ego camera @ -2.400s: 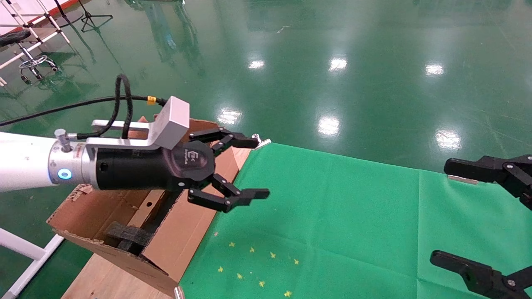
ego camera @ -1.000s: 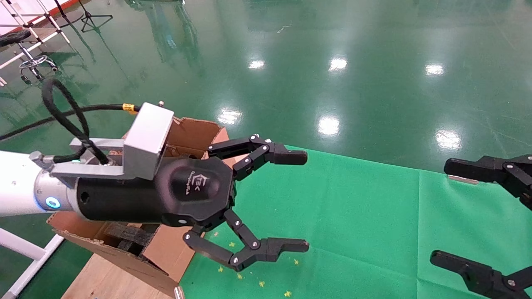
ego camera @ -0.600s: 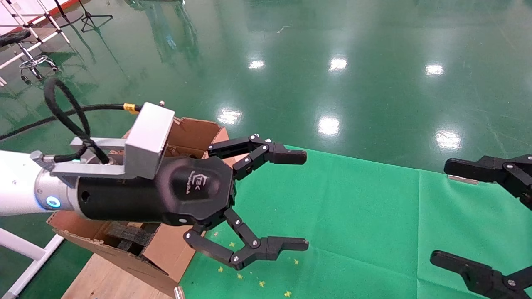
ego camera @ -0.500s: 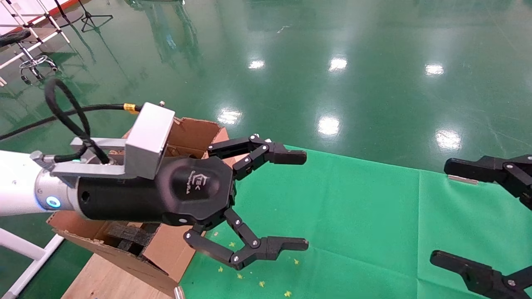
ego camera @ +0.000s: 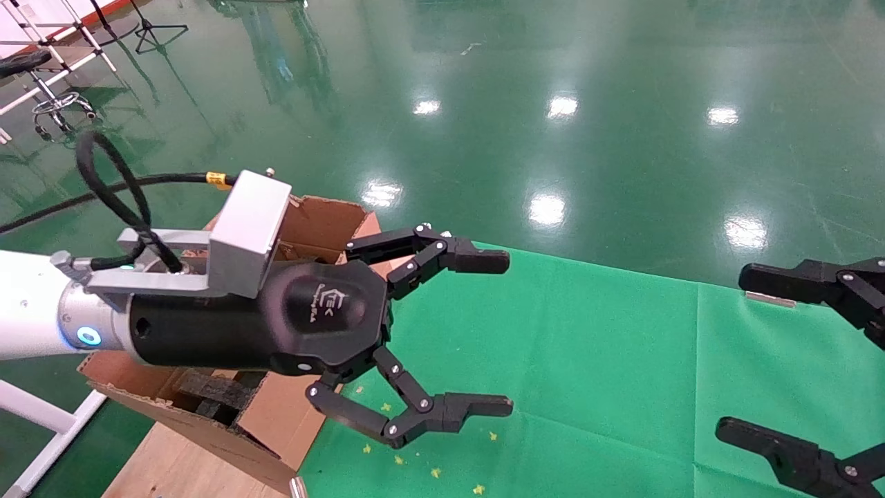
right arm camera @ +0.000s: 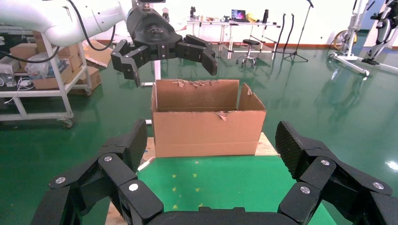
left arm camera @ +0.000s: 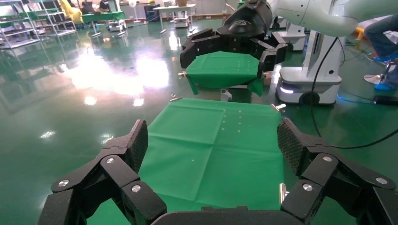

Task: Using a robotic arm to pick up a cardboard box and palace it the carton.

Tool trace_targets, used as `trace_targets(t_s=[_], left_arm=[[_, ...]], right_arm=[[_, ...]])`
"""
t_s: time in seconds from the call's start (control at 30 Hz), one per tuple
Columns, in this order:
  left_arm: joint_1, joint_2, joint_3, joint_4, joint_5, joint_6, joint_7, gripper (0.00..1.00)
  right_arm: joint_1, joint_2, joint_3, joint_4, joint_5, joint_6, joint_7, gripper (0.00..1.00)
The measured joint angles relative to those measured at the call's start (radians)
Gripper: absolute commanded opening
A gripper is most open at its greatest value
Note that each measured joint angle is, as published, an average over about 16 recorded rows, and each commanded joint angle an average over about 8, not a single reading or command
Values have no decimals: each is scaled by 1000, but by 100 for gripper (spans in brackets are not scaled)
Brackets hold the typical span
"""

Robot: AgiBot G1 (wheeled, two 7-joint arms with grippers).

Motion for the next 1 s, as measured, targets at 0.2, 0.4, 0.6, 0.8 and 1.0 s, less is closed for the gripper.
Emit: trace_targets(t_s=[0.2,0.4,0.6,0.8,1.0], left_arm=[[0,0,0,0,0,0,0,100],[-1,0,0,0,1,0,0,100],[-1,0,0,0,1,0,0,100],[-1,0,0,0,1,0,0,100],[-1,0,0,0,1,0,0,100]], right_arm=[[0,0,0,0,0,0,0,100],[0,0,0,0,0,0,0,100],[0,0,0,0,0,0,0,100],[0,0,0,0,0,0,0,100],[0,0,0,0,0,0,0,100]])
